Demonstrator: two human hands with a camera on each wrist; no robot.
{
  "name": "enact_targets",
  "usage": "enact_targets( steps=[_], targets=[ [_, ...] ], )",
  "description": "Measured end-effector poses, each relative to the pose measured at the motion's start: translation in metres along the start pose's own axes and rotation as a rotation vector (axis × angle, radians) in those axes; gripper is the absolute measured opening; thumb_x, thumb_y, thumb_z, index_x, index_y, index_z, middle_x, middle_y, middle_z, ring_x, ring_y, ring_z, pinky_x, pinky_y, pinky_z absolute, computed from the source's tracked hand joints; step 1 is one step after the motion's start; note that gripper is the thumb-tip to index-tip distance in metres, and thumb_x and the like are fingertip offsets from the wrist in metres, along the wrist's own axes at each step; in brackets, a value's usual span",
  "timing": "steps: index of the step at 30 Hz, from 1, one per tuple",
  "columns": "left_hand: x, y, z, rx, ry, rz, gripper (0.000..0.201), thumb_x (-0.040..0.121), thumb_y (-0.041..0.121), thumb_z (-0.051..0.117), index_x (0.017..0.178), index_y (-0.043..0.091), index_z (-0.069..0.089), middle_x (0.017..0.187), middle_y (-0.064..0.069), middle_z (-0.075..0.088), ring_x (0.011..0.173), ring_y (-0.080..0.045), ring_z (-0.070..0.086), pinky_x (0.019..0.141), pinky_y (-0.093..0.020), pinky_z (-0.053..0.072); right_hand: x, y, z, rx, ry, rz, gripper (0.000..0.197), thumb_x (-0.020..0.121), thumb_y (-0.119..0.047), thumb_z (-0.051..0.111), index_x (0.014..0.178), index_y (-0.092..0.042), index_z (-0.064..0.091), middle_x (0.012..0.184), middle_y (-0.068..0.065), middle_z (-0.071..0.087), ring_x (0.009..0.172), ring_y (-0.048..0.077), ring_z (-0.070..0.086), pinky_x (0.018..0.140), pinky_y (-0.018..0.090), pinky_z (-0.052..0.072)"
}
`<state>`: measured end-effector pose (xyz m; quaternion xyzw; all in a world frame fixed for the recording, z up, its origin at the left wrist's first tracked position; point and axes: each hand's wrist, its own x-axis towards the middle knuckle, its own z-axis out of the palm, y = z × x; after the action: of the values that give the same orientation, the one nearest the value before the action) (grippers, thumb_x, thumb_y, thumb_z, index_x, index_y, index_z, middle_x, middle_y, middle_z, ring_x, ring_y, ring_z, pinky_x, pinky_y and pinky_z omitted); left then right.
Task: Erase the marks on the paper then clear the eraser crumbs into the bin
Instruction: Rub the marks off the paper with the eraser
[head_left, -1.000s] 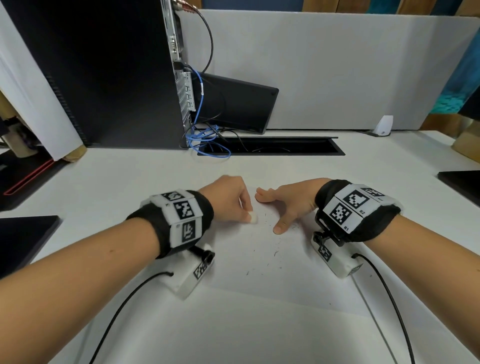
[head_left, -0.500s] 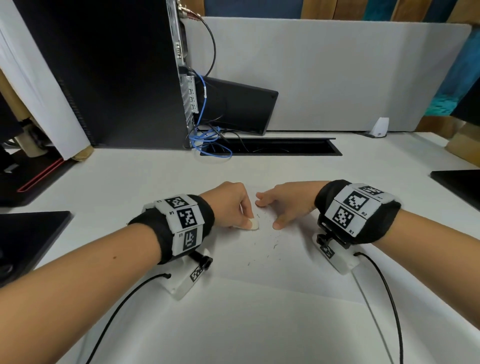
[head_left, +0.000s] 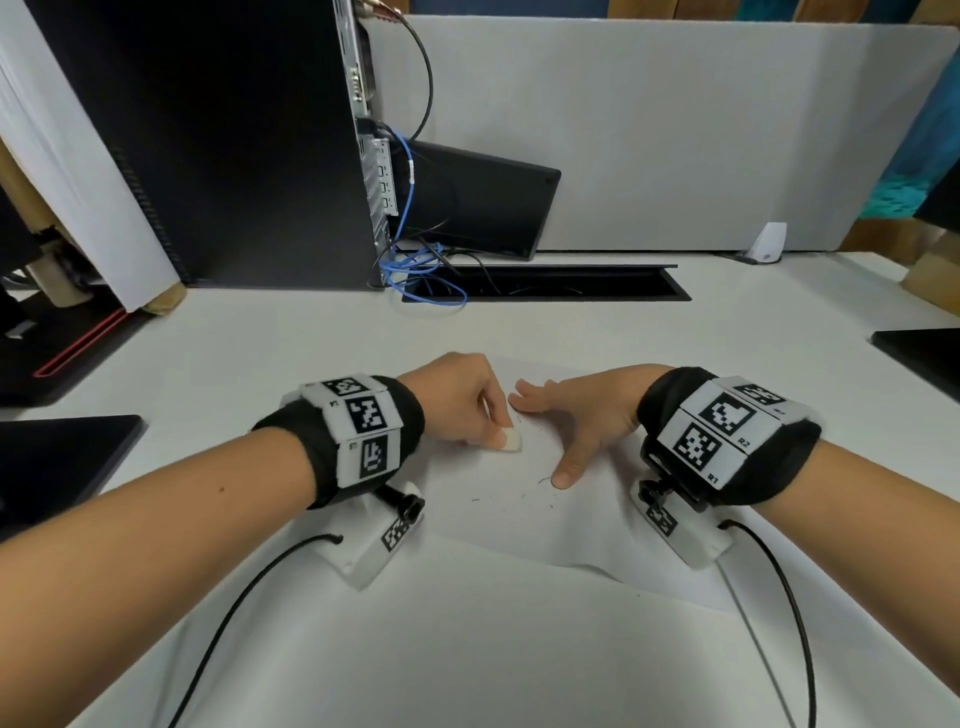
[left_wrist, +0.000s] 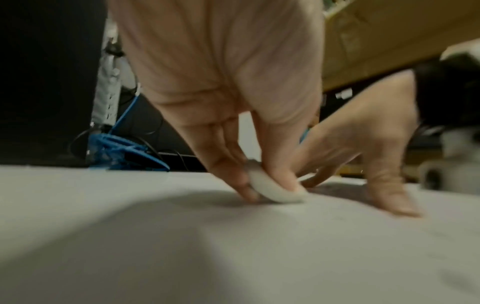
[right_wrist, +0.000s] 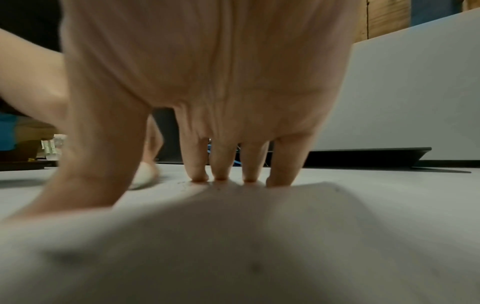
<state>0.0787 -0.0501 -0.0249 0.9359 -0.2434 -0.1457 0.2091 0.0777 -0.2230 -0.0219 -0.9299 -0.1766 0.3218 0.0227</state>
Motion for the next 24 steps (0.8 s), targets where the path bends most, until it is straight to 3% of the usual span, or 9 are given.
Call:
enact_targets(
  steps=[3, 5, 8, 14, 16, 18, 20, 21, 24],
  targets=[
    [0.012, -0.002, -0.009, 0.094, 0.131, -0.032, 0.021, 0.08, 0.03, 0.072, 0.092, 0.013, 0.075, 0.069, 0.018, 0.05, 0.077, -0.009, 0.053, 0.072, -0.021, 0.04, 0.0, 0.0, 0.0, -0.001, -0.016, 0.005, 0.106, 0.075, -0.042, 0.073, 0.148, -0.035, -0.004, 0.156, -0.02, -0.011, 0.146, 0.008, -0.006, 0.12, 0.037, 0.006],
    [0.012, -0.003, -0.009, 0.065, 0.101, -0.029, 0.019, 0.08, 0.028, 0.072, 0.089, 0.012, 0.075, 0.066, 0.017, 0.051, 0.073, -0.01, 0.053, 0.07, -0.02, 0.04, 0.0, 0.002, 0.0, -0.002, -0.021, -0.001, 0.106, 0.075, -0.043, 0.072, 0.148, -0.034, -0.005, 0.156, -0.021, -0.012, 0.146, 0.007, -0.008, 0.12, 0.038, 0.003],
    [-0.002, -0.003, 0.001, 0.009, -0.009, 0.014, 0.016, 0.078, 0.028, 0.074, 0.087, 0.015, 0.075, 0.062, 0.015, 0.058, 0.057, 0.0, 0.052, 0.06, -0.011, 0.041, 0.0, 0.002, 0.001, -0.002, -0.02, -0.01, 0.105, 0.076, -0.043, 0.071, 0.148, -0.033, -0.005, 0.156, -0.021, -0.012, 0.145, 0.005, -0.011, 0.12, 0.038, 0.0],
    [0.011, -0.002, -0.011, 0.075, 0.087, -0.011, 0.025, 0.08, 0.031, 0.072, 0.095, 0.012, 0.076, 0.07, 0.015, 0.057, 0.075, -0.007, 0.054, 0.071, -0.019, 0.04, -0.004, -0.001, 0.0, -0.016, -0.024, -0.013, 0.103, 0.078, -0.043, 0.069, 0.148, -0.032, -0.005, 0.156, -0.02, -0.012, 0.145, 0.005, -0.011, 0.12, 0.036, 0.0],
    [0.008, -0.003, -0.009, 0.052, 0.052, -0.002, 0.02, 0.079, 0.029, 0.073, 0.089, 0.012, 0.075, 0.065, 0.017, 0.057, 0.066, -0.004, 0.055, 0.069, -0.018, 0.042, -0.004, -0.001, 0.0, -0.006, -0.021, -0.013, 0.103, 0.078, -0.043, 0.07, 0.149, -0.032, -0.005, 0.156, -0.02, -0.012, 0.145, 0.005, -0.011, 0.12, 0.037, 0.0],
    [-0.004, -0.003, -0.004, -0.001, -0.036, 0.031, 0.014, 0.078, 0.027, 0.075, 0.079, 0.013, 0.074, 0.06, 0.009, 0.063, 0.052, 0.0, 0.053, 0.062, -0.015, 0.043, -0.003, 0.0, 0.0, -0.005, -0.021, -0.014, 0.104, 0.077, -0.043, 0.07, 0.149, -0.032, -0.005, 0.156, -0.02, -0.011, 0.145, 0.004, -0.01, 0.12, 0.037, 0.0],
    [-0.011, -0.003, 0.0, -0.031, -0.099, 0.047, 0.017, 0.077, 0.028, 0.076, 0.081, 0.011, 0.076, 0.068, -0.004, 0.07, 0.052, -0.007, 0.054, 0.062, -0.015, 0.044, -0.003, 0.0, 0.0, -0.015, -0.026, -0.014, 0.104, 0.077, -0.044, 0.07, 0.149, -0.031, -0.005, 0.156, -0.02, -0.012, 0.145, 0.005, -0.01, 0.12, 0.038, 0.0],
    [-0.01, -0.003, 0.0, -0.017, -0.084, 0.039, 0.019, 0.077, 0.029, 0.076, 0.085, 0.012, 0.077, 0.072, -0.004, 0.071, 0.055, -0.007, 0.054, 0.065, -0.016, 0.045, -0.003, 0.0, 0.0, -0.02, -0.027, -0.014, 0.104, 0.077, -0.044, 0.069, 0.149, -0.031, -0.005, 0.156, -0.02, -0.012, 0.145, 0.005, -0.01, 0.12, 0.038, 0.001],
    [0.003, 0.0, -0.006, 0.047, 0.03, 0.012, 0.024, 0.078, 0.032, 0.074, 0.093, 0.013, 0.076, 0.07, 0.01, 0.063, 0.061, 0.001, 0.053, 0.071, -0.019, 0.044, -0.002, 0.0, 0.0, -0.031, -0.024, -0.017, 0.103, 0.077, -0.046, 0.069, 0.149, -0.032, -0.005, 0.156, -0.02, -0.012, 0.145, 0.006, -0.01, 0.121, 0.039, 0.001]
  ],
)
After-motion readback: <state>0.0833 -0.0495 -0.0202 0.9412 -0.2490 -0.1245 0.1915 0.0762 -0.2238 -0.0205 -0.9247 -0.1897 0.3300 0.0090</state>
